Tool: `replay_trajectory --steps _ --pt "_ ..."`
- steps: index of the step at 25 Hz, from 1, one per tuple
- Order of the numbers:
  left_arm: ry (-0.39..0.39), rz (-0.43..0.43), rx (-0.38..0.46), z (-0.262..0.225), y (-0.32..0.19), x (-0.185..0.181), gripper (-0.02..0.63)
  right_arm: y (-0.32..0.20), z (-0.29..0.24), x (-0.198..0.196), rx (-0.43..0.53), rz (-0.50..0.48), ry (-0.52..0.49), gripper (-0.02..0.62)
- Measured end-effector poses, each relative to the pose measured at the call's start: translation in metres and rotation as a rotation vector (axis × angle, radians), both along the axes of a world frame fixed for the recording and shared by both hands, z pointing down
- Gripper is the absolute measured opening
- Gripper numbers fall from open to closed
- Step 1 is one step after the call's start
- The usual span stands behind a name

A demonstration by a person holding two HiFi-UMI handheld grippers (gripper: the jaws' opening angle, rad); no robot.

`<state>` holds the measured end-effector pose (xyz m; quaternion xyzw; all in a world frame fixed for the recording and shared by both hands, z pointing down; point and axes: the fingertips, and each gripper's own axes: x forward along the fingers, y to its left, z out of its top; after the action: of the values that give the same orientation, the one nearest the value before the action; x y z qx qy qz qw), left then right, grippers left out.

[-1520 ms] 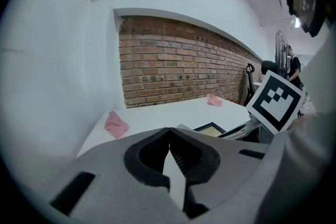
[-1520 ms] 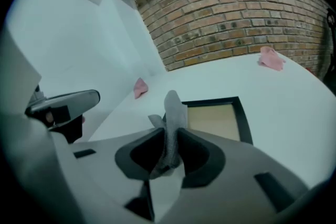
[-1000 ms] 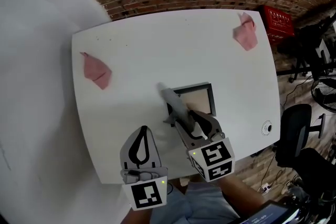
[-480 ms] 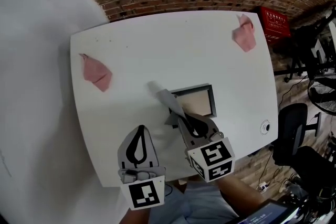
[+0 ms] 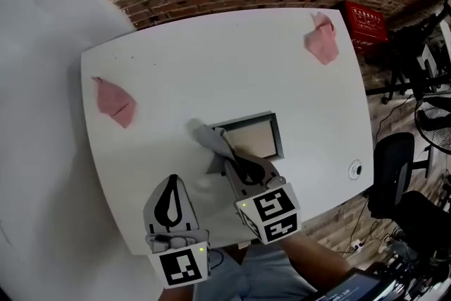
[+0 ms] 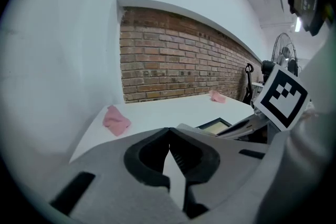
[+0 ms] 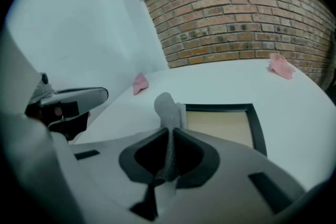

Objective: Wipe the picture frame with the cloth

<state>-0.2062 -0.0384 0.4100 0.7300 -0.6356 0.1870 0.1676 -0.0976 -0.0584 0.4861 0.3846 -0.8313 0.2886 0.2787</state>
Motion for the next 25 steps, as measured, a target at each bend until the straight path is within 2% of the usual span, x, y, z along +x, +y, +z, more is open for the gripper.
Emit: replay_trajectory --steps 12,17,20,25 --pt "-0.022 -0.016 -0.026 0.006 0.001 0.014 0.009 -0.004 0.003 0.005 0.016 -0.032 0.018 0.04" --pt "-0.033 -0.008 -0.002 0.002 -0.006 0.019 0.009 -0.007 0.003 0.014 0.007 -0.021 0.028 0.034" --pt "-0.026 -0.014 -0.031 0.006 -0.006 0.023 0.009 -0.009 0.003 0.02 0.001 -0.009 0.029 0.034" --pt "-0.03 0.01 -0.019 0.004 -0.012 0.033 0.009 -0.012 0.004 0.032 -0.003 0.019 0.029 0.034"
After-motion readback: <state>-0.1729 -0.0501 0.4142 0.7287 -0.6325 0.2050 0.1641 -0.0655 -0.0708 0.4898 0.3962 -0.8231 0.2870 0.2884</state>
